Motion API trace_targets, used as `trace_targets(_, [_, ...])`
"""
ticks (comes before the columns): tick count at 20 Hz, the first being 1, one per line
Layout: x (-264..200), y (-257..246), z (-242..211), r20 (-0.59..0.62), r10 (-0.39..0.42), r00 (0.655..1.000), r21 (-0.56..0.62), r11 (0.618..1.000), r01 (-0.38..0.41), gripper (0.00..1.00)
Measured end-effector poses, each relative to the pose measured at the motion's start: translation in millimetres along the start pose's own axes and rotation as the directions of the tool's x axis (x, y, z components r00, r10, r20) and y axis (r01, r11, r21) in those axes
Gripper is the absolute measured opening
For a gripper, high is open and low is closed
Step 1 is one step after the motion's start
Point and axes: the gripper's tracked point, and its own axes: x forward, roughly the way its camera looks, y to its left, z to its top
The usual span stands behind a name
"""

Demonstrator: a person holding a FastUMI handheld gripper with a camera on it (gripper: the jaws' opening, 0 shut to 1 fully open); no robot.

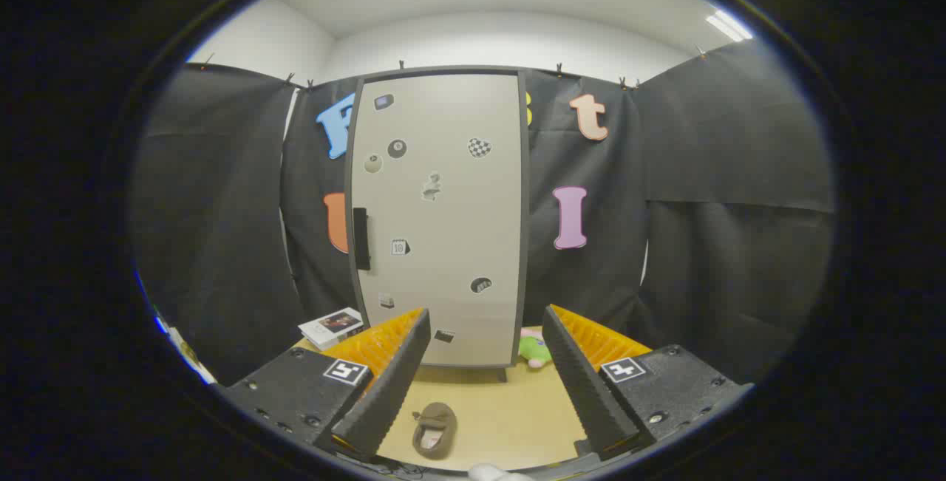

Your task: Open the shoe cabinet door, grab the shoes and put them into the shoe cabinet, then close the shoe cabinet door.

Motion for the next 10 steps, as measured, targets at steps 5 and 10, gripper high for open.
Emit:
trace_targets(5, [-2.6, -3.5, -4.4, -0.006, -0.008, 1.0, 0.005, 1.0, 0.008, 0.99])
trace_targets(10, [-3.9, -8.2, -5.1, -0.004, -0.026, 1.0, 0.005, 1.0, 0.026, 0.99])
